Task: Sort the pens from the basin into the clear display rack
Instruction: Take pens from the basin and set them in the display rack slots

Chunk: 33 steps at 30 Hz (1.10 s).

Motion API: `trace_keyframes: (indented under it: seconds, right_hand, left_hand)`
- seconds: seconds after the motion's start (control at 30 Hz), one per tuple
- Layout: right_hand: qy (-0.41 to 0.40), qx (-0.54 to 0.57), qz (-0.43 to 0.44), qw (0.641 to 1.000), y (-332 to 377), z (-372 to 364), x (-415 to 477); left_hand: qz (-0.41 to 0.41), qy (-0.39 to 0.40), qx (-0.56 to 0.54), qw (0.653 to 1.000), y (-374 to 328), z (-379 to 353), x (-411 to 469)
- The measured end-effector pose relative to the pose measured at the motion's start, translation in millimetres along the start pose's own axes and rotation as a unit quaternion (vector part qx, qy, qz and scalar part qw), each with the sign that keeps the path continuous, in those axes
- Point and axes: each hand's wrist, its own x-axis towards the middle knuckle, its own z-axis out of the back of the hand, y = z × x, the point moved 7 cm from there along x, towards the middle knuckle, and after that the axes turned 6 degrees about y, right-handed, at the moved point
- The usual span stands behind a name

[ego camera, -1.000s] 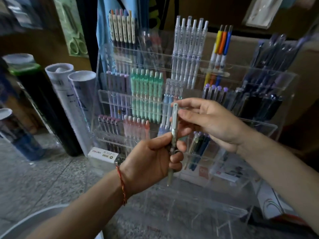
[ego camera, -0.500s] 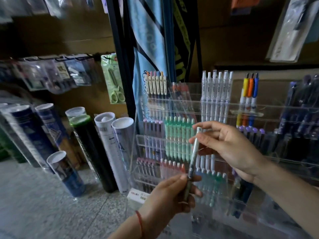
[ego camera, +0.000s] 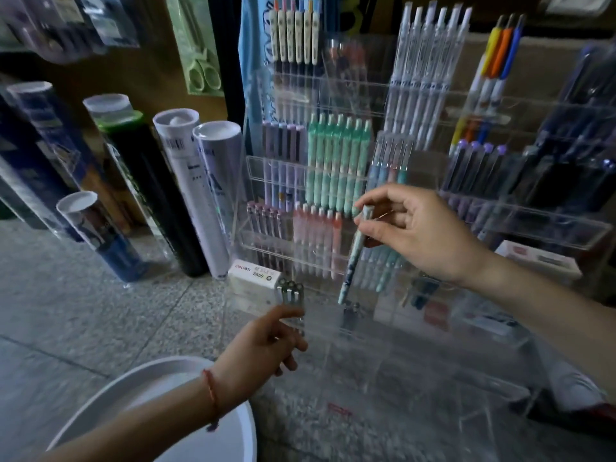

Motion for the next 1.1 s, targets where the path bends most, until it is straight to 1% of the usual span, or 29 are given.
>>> trace_keyframes:
  seconds: [0.07,0.13,0.2,0.33,0.4,0.43,0.53,0.57,0.7,0.8,0.87,0.9,0.97,1.0,1.03,1.1]
  right_hand:
    - [-0.023,-0.003,0.009,1.0,3.4,7.3,-0.1]
    - [-0.036,0.007,0.02,0.999,7.3,7.1,-0.7]
    - [-0.017,0.009,0.027,0.999,8.8,-6.0,-1.3]
    - [0.016,-0.086,0.033,0.996,-7.8,-44.4,-4.7]
    - [0.021,-0.115,0.032,0.993,-16.1,-58.0,-6.1]
    - [0.016,-0.108,0.031,0.994,-17.0,-59.0,-5.2]
    - [-0.038,-0.03,0.021,0.999,-12.4,-41.6,6.7]
    - [-0.048,-0.021,0.016,0.999,-10.5,-36.4,11.7]
    - [-0.06,-0.02,0.005,0.998,-12.9,-31.8,17.7]
    - [-0.05,-0.042,0.004,0.998,-14.6,-32.6,16.1]
    - [-0.057,-0.072,0.038,0.995,-8.4,-35.4,9.5]
    - [-0.074,-0.099,0.082,0.989,-0.4,-36.6,3.4]
    - [-0.12,-0.136,0.189,0.965,15.5,-36.7,-12.0]
    - [-0.131,-0.144,0.222,0.955,18.9,-37.2,-17.8]
    - [-0.127,-0.151,0.233,0.952,18.5,-40.2,-20.7]
    - [-0.09,-0.181,0.199,0.959,5.3,-55.7,-23.2]
  left_hand:
    - [0.004,-0.014,-0.01,1.0,3.4,-5.5,1.8]
    - [0.013,-0.046,-0.027,0.998,8.0,-2.8,3.3]
    - [0.01,-0.073,-0.026,0.997,10.4,2.6,3.9]
    - [-0.005,-0.078,-0.004,0.997,6.4,10.6,7.2]
    - [-0.004,-0.072,0.013,0.997,6.6,13.5,10.2]
    - [-0.005,-0.068,0.017,0.998,7.4,14.4,11.1]
    - [-0.006,-0.062,0.019,0.998,10.5,18.8,13.8]
    - [-0.006,-0.061,0.016,0.998,11.0,20.4,13.8]
    - [-0.002,-0.045,-0.005,0.999,13.3,18.6,15.0]
    - [0.003,-0.042,-0.027,0.999,14.5,17.8,18.4]
    - [0.005,-0.041,-0.037,0.998,14.8,17.4,19.8]
    - [0.004,-0.043,-0.044,0.998,15.0,17.5,20.1]
    - [0.005,-0.045,-0.054,0.998,15.1,17.5,20.9]
    - [0.005,-0.046,-0.057,0.997,15.3,17.8,21.4]
    - [0.006,-0.047,-0.06,0.997,15.3,17.9,21.8]
    - [0.007,-0.045,-0.066,0.997,15.2,17.4,22.0]
